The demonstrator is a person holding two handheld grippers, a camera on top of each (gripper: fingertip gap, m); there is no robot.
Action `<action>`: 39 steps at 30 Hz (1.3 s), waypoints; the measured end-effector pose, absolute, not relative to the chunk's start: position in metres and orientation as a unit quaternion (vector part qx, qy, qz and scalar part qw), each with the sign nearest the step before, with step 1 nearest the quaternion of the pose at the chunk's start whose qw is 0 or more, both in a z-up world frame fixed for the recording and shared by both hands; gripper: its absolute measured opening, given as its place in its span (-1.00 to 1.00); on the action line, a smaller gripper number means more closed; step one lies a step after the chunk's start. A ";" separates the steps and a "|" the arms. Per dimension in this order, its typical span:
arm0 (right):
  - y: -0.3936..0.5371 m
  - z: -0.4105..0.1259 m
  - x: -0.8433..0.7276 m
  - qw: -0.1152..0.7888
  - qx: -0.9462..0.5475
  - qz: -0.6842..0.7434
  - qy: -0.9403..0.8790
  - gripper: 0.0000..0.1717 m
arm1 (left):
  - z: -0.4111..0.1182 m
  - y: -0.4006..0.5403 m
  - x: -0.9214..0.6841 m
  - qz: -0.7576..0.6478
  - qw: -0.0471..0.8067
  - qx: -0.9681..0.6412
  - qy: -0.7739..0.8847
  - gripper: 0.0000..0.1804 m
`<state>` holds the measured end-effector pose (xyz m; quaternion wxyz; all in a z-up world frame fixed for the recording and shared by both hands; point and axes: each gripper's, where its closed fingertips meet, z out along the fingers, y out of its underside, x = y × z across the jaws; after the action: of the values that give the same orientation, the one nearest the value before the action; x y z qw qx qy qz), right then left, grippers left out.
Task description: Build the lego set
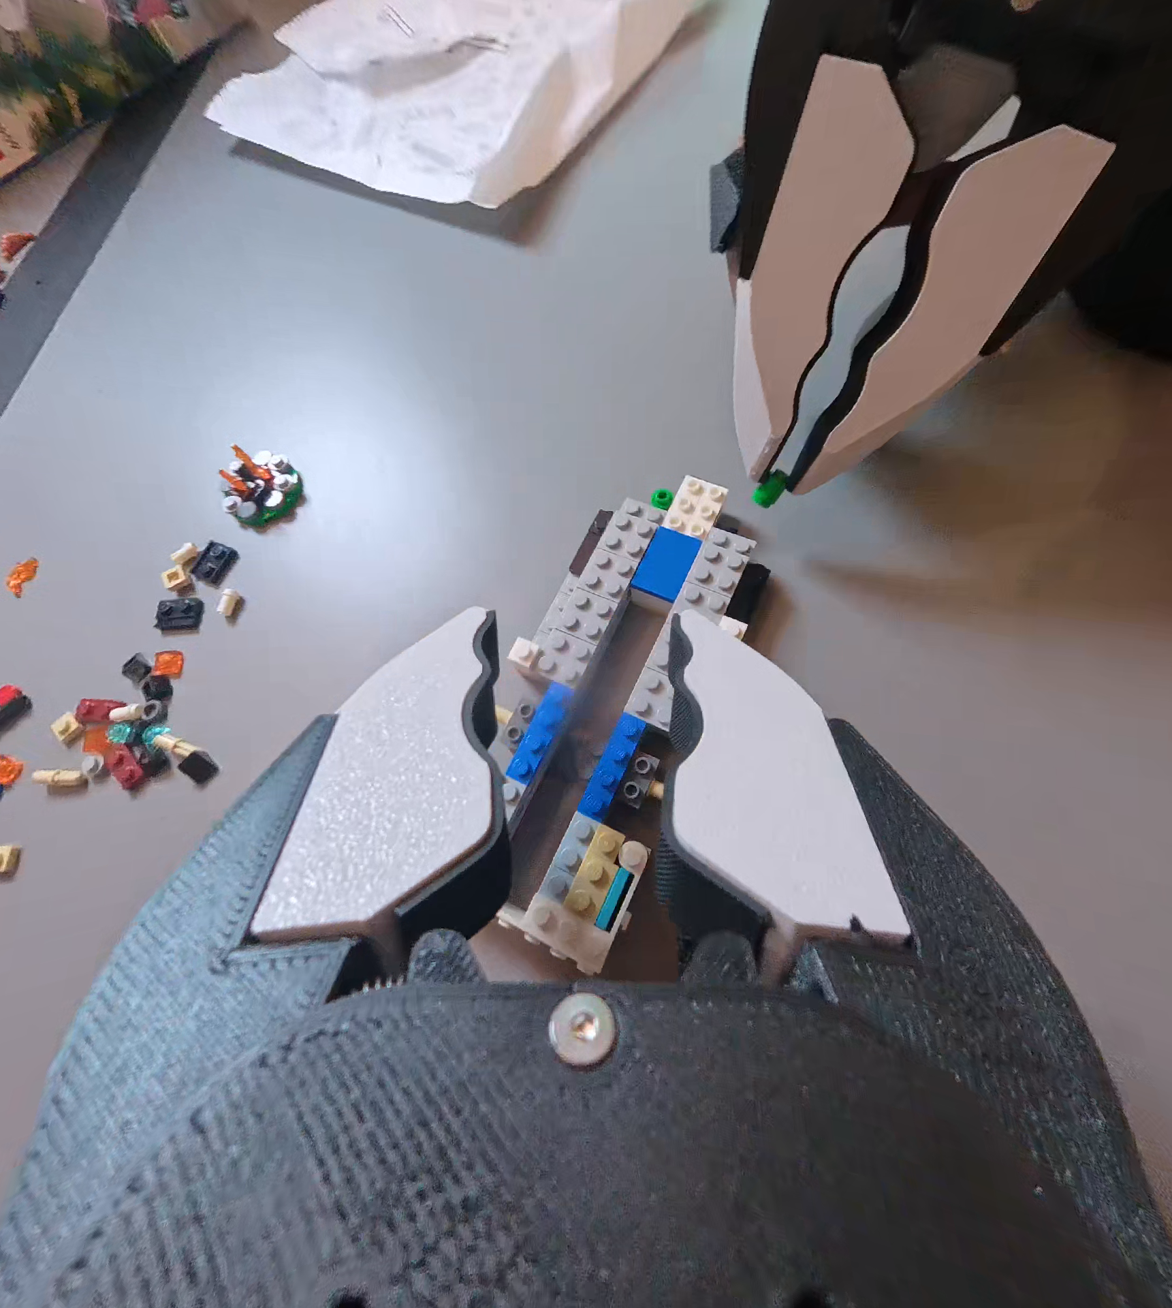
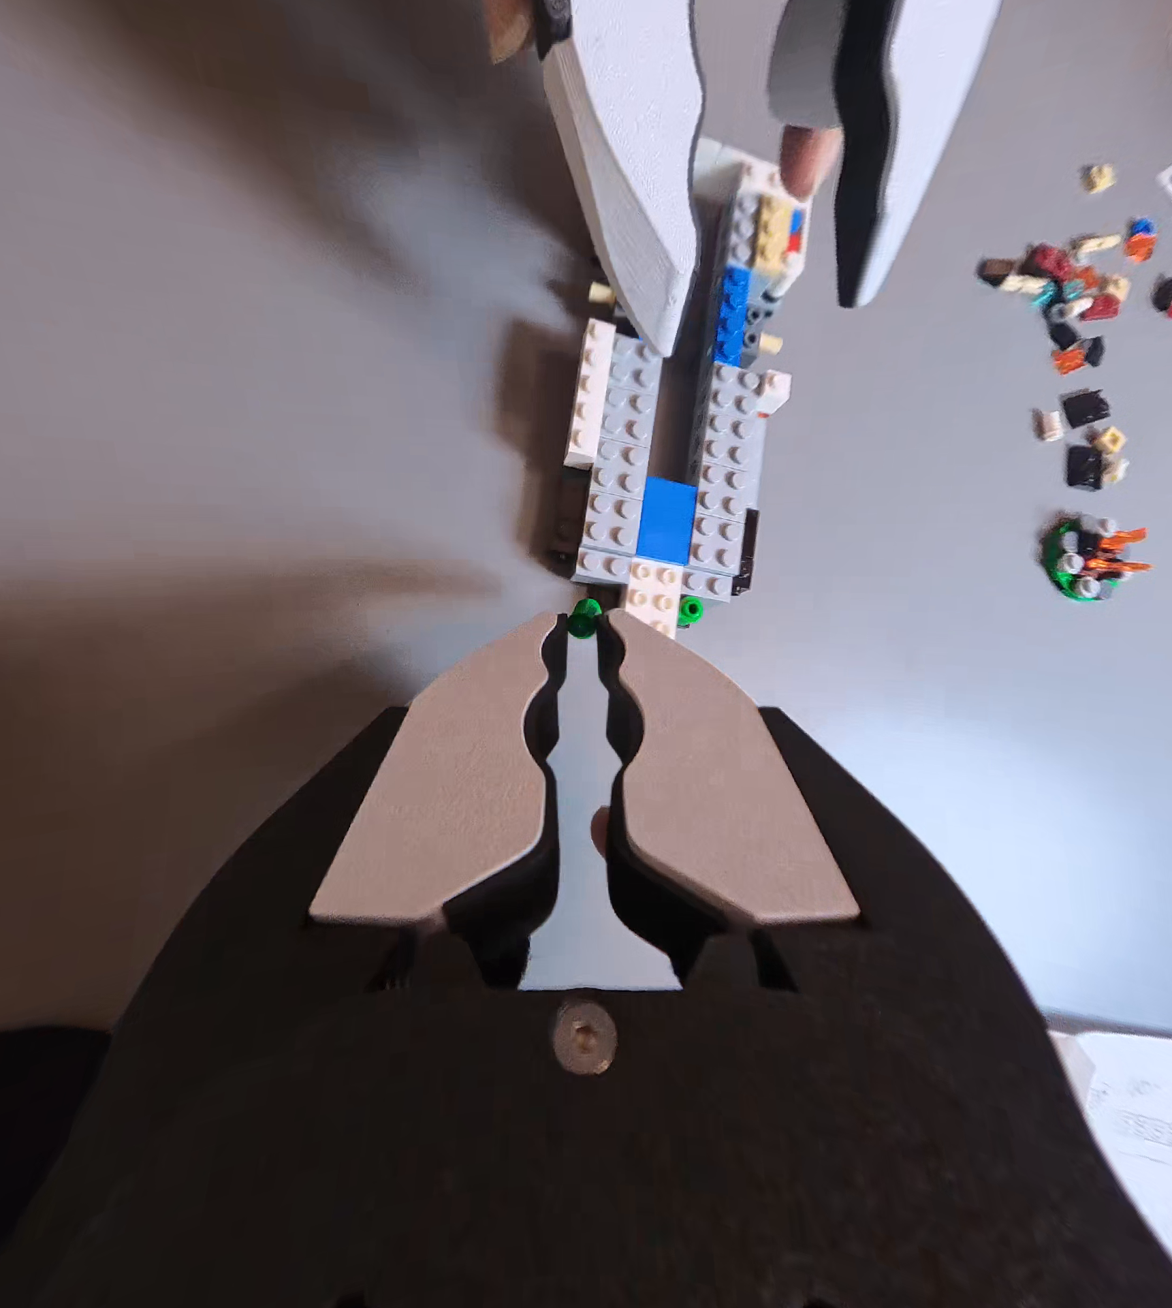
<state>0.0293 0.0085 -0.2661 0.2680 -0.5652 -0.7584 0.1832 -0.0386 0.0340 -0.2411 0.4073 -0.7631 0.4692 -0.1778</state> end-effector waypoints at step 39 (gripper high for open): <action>0.027 -0.273 0.019 0.307 -0.570 0.101 -0.756 -0.88 | -0.284 0.028 -0.011 -0.154 0.272 -0.727 0.612 -0.31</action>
<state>0.0193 0.0269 -0.2734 0.3065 -0.5701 -0.7556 0.1011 -0.0110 0.0278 -0.2842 0.2720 -0.7265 0.6119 -0.1540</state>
